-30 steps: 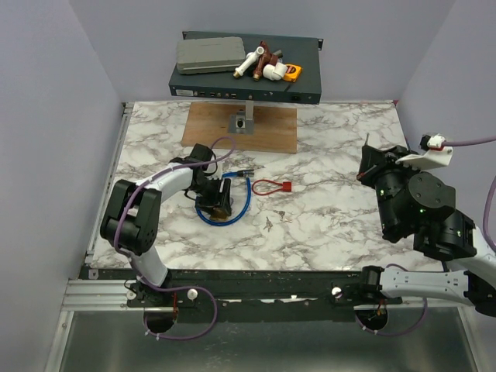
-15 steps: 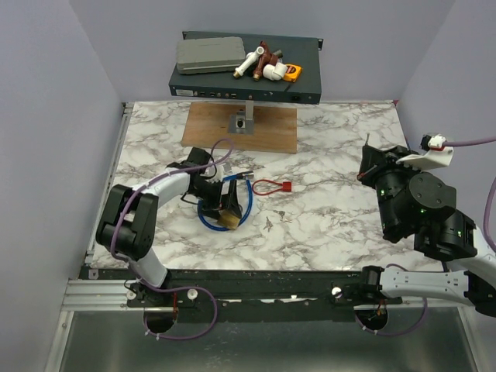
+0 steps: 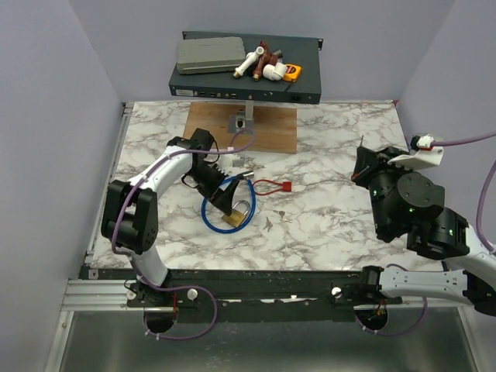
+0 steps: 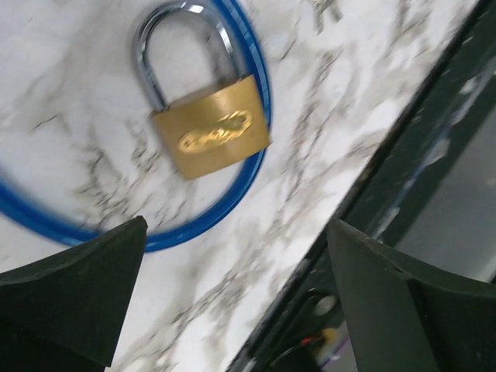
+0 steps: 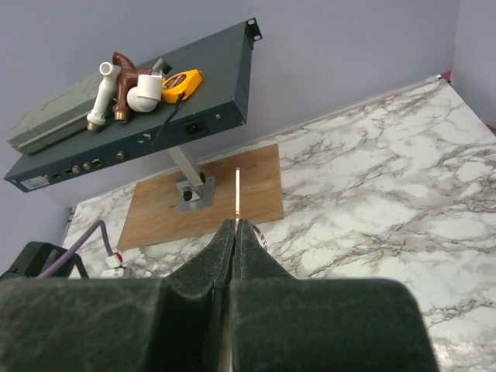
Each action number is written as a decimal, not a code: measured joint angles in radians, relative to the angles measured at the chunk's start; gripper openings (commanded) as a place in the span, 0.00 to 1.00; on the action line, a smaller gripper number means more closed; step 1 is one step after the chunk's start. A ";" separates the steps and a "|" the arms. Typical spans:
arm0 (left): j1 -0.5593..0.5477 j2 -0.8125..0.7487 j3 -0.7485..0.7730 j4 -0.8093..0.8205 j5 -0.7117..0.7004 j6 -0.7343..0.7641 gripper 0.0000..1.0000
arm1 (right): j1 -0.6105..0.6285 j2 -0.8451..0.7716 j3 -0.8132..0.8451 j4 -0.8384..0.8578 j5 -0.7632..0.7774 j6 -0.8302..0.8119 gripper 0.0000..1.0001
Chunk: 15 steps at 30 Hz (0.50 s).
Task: Unlock with the key
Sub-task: Place the lock at the center of the board.
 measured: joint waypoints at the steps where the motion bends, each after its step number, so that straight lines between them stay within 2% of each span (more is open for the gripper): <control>1: 0.000 -0.024 -0.011 -0.012 -0.057 0.061 0.98 | 0.000 0.000 -0.002 0.002 0.000 0.000 0.01; 5: 0.000 -0.074 -0.060 0.005 -0.211 0.206 0.98 | 0.000 0.000 -0.013 0.019 0.000 -0.005 0.01; 9: 0.000 -0.117 -0.135 0.127 -0.363 0.349 0.98 | 0.000 0.000 -0.021 0.031 0.000 -0.016 0.01; 10: 0.000 -0.187 -0.198 0.255 -0.437 0.511 0.99 | 0.000 0.002 -0.023 0.040 0.000 -0.026 0.01; 12: 0.000 -0.209 -0.210 0.288 -0.447 0.566 0.98 | 0.000 0.002 -0.023 0.043 0.000 -0.028 0.01; 13: 0.000 -0.262 -0.274 0.390 -0.442 0.698 0.98 | 0.000 0.002 -0.023 0.047 0.000 -0.032 0.01; 15: 0.001 -0.381 -0.388 0.465 -0.428 0.917 0.98 | 0.000 0.001 -0.023 0.054 0.000 -0.039 0.01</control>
